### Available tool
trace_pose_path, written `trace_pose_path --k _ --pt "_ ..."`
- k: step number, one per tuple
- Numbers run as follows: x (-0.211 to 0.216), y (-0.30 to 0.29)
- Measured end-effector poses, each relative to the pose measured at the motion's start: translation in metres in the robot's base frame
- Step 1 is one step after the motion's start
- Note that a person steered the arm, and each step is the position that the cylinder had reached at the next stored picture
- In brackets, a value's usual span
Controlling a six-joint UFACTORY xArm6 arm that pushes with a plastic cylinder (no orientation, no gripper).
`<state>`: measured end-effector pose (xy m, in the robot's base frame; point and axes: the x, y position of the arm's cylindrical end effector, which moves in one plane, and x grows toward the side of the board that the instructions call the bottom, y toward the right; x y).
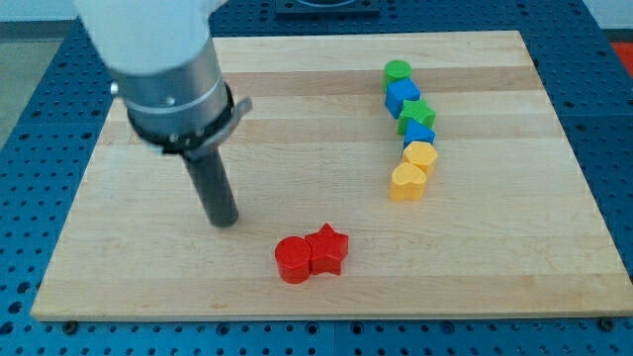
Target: Slide the red circle into the red star
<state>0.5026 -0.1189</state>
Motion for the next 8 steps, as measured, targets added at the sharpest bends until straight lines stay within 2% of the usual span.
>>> trace_pose_path --k 1,8 --pt "-0.0259 0.0336" --pt "-0.0247 0.0347"
